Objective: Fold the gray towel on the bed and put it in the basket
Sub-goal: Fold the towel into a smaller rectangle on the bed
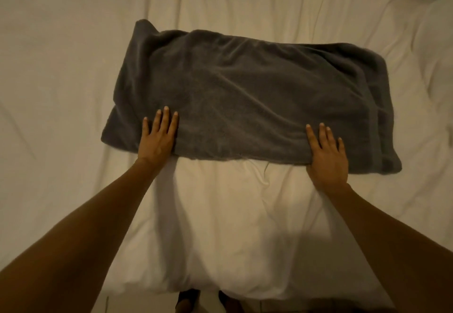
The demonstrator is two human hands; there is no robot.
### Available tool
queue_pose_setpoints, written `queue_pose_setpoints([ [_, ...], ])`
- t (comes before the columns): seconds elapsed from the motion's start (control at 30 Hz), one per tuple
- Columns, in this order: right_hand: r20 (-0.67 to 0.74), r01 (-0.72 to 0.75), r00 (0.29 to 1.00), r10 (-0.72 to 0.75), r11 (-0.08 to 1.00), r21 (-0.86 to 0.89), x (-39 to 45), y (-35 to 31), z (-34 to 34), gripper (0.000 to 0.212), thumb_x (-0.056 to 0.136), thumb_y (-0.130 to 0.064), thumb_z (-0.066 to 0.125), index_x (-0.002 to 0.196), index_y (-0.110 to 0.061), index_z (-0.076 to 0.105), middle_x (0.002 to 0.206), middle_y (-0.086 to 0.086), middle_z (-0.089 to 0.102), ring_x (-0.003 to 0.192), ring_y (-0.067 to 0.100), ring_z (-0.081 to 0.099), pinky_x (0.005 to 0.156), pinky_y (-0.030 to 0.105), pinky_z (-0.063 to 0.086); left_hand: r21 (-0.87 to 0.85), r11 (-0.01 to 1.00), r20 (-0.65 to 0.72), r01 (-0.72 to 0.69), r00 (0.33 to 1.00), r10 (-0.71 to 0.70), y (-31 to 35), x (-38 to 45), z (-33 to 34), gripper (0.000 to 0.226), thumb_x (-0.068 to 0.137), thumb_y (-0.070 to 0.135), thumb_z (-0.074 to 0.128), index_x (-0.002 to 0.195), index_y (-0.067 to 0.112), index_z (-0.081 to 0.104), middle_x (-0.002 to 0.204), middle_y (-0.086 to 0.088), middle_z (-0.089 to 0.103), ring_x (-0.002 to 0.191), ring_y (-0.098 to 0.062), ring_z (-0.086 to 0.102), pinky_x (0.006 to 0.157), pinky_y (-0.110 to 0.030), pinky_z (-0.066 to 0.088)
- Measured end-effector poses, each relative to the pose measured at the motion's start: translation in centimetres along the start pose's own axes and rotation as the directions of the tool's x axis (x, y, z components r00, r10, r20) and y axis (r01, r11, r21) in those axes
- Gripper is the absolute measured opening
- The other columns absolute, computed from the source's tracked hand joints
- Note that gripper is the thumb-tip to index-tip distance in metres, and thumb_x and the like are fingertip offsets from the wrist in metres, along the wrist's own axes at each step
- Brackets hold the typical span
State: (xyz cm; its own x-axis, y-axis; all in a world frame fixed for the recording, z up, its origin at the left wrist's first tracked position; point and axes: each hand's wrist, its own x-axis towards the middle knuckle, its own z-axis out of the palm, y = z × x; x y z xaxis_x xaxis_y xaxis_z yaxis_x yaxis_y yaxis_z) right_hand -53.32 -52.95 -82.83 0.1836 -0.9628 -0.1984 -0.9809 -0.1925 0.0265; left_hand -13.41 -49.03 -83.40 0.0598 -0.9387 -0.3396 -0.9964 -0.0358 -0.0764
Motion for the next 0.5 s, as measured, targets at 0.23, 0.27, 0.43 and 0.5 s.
queue_pose_setpoints([
  [0.23,0.068,-0.056,0.996,0.052,0.997,0.050,-1.0,-0.5,-0.8,0.085,0.088,-0.015,0.058,0.151,-0.022,0.002,0.159,0.013,0.007,0.146,0.031,0.006,0.119,0.046,0.010,-0.083,0.996,0.053,0.045,0.998,-0.041,-0.5,-1.3,0.3,0.085,0.096,0.027,0.051,0.150,0.006,-0.012,0.159,-0.019,-0.008,0.148,-0.033,-0.004,0.121,-0.048,0.007],
  [0.27,0.076,-0.064,0.995,0.059,0.996,0.059,-1.2,-0.6,-1.1,0.085,0.088,-0.015,0.058,0.151,-0.022,0.001,0.159,0.012,0.006,0.146,0.031,0.006,0.119,0.046,0.010,-0.088,0.995,0.042,0.049,0.998,-0.045,-0.4,-1.8,0.5,0.086,0.096,0.026,0.051,0.150,0.005,-0.012,0.159,-0.020,-0.008,0.148,-0.034,-0.005,0.121,-0.048,0.007],
  [0.43,0.097,-0.068,0.994,0.059,0.993,0.096,-2.9,-1.4,-1.9,0.087,0.085,-0.008,0.059,0.151,-0.025,0.004,0.159,0.011,0.007,0.146,0.030,0.007,0.118,0.046,0.012,-0.081,0.996,0.024,0.046,0.999,-0.044,-1.2,-4.8,0.6,0.078,0.098,0.020,0.046,0.149,0.003,-0.010,0.159,-0.021,-0.006,0.148,-0.035,-0.004,0.120,-0.048,0.007],
  [0.5,0.094,-0.064,0.994,0.052,0.990,0.126,-4.4,-1.7,-2.1,0.088,0.084,-0.005,0.059,0.151,-0.026,0.006,0.159,0.011,0.007,0.146,0.030,0.008,0.118,0.046,0.012,-0.092,0.995,0.025,0.038,0.999,-0.036,-1.5,-6.6,0.6,0.073,0.099,0.014,0.043,0.149,0.001,-0.008,0.159,-0.022,-0.004,0.148,-0.035,-0.002,0.121,-0.047,0.007],
])
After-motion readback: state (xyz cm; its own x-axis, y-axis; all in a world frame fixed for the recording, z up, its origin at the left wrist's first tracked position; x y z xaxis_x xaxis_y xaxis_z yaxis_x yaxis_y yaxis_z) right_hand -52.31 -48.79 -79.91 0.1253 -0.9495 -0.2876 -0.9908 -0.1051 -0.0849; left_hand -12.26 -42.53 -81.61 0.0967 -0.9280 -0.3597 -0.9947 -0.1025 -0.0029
